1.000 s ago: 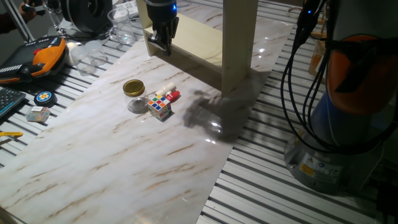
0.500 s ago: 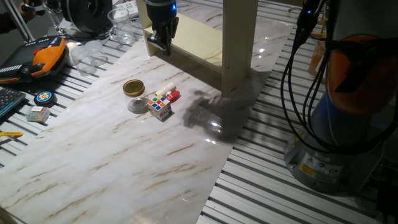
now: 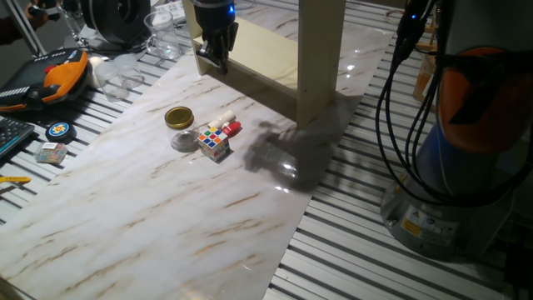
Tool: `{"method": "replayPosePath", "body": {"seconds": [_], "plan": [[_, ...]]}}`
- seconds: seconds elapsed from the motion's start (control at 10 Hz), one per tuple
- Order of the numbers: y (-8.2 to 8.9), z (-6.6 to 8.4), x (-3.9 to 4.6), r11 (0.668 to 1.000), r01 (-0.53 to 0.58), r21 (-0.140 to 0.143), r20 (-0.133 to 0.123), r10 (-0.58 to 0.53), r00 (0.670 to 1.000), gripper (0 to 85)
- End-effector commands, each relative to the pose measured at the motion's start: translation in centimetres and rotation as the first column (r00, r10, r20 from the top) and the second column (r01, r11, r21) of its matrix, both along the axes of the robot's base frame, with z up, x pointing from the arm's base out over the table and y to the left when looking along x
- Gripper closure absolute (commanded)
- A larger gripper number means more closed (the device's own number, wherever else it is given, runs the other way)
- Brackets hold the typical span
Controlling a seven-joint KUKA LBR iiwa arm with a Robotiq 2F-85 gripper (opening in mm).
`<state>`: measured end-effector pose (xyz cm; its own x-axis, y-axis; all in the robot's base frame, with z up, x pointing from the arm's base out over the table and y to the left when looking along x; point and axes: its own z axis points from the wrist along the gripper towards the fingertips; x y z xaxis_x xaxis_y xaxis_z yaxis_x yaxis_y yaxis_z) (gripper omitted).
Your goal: Take the object down from the shelf
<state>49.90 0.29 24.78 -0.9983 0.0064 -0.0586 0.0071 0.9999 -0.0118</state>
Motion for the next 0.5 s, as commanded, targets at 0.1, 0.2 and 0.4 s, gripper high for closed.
{"method": "replayPosePath", "body": {"seconds": [0.1, 0.2, 0.4], "plan": [[-0.01, -0.04, 0.01, 1.0, 0.0, 0.0, 0.0, 0.0, 1.0, 85.0], [-0.02, 0.03, 0.01, 1.0, -0.002, -0.002, 0.002, 0.002, 1.0, 85.0], [-0.11, 0.05, 0.12, 1.0, 0.0, -0.005, 0.005, 0.0, 1.0, 85.0]]}}
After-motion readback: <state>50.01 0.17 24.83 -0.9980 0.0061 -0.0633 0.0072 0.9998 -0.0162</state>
